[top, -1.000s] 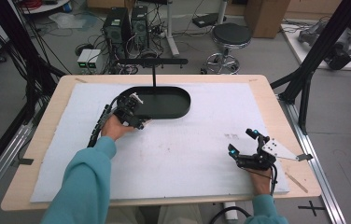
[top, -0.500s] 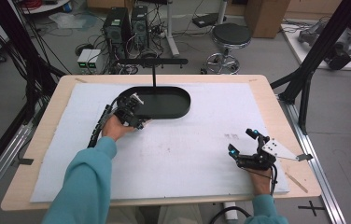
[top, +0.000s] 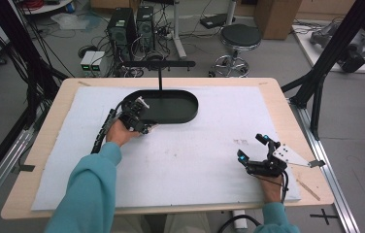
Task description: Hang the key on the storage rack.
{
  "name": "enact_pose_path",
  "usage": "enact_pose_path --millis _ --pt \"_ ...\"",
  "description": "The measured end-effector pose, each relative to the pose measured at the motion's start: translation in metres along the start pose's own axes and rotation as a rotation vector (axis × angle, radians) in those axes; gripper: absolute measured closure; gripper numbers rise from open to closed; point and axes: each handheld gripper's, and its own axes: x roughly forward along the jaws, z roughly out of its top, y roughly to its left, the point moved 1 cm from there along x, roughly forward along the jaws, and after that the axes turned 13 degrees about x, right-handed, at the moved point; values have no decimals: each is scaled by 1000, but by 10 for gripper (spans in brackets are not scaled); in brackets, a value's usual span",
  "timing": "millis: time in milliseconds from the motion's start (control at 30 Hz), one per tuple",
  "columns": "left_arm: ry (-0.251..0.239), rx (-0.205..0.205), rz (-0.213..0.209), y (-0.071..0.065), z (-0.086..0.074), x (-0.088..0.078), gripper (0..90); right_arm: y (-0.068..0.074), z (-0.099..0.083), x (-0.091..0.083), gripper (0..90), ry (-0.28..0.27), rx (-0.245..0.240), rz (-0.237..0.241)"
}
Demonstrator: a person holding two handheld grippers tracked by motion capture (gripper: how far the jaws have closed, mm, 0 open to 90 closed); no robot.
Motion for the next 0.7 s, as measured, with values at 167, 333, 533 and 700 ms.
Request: enact_pose_path --millis 167,333,533,700 --pt "0 6 -9 0 0 0 859 -1 0 0 22 -3 -7 -2" --pt "-5 8 -12 -1 0 0 869 -1 0 0 22 -3 -3 0" --pt "-3 8 -16 -2 0 0 879 -1 0 0 22 -3 -3 0" --pt "-5 14 -14 -2 0 0 882 -1 0 0 22 -2 -2 0"
